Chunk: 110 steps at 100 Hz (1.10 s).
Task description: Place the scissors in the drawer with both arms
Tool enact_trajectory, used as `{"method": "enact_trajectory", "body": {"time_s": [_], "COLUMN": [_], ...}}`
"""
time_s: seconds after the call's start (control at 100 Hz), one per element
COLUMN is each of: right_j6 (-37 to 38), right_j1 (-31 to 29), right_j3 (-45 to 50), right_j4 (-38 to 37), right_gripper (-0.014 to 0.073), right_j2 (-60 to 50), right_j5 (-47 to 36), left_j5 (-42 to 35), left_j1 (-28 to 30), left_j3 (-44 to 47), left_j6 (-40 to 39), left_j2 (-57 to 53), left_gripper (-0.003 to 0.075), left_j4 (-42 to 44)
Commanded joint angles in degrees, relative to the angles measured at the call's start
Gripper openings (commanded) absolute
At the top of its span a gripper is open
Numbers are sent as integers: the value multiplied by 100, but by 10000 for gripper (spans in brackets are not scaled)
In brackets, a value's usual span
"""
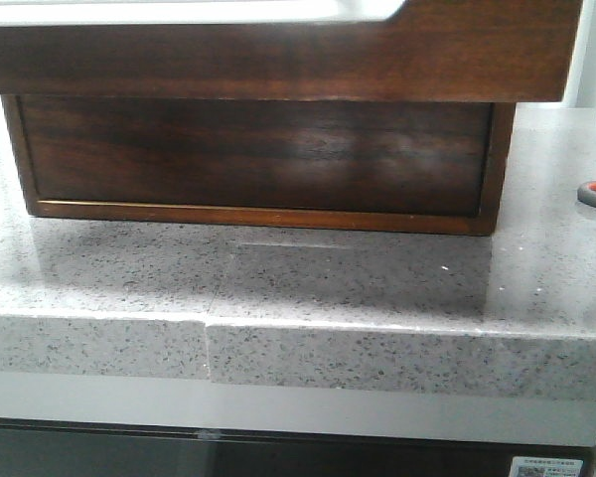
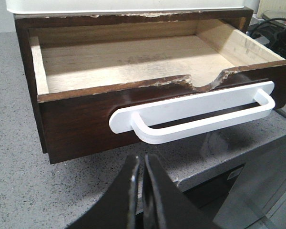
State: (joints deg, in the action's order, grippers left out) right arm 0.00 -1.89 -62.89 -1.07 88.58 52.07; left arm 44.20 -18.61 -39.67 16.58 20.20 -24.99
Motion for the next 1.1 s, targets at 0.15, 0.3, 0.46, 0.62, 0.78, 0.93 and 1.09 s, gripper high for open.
{"method": "enact_trajectory", "body": {"time_s": [0.15, 0.3, 0.46, 0.62, 0.78, 0.93, 1.09], "right_j6": [57, 57, 57, 66, 66, 66, 66], "right_j1": [-39, -39, -39, -39, -39, -39, -39], "right_j3": [-180, -180, -180, -180, -180, -301, -700], "right_j4": [-82, -82, -71, -71, -71, -61, -60], "right_gripper": [414, 378, 157, -71, -69, -69, -69], "right_j2": [38, 60, 60, 60, -38, -582, -1339], "right_j5": [-319, -406, -208, -27, 123, 285, 571], "left_j5": [-378, -368, -342, -342, -342, -342, -342], "left_j1": [-48, -48, -48, -48, -48, -48, -48], "left_j3": [-202, -202, -202, -202, -202, -202, -202], "left_j6": [8, 8, 8, 8, 8, 8, 8], "left_j2": [100, 100, 100, 100, 100, 100, 100], "left_gripper": [-20, -20, -20, -20, -20, -20, -20], "left_j4": [-191, -191, -191, -191, -191, -218, -236]}}
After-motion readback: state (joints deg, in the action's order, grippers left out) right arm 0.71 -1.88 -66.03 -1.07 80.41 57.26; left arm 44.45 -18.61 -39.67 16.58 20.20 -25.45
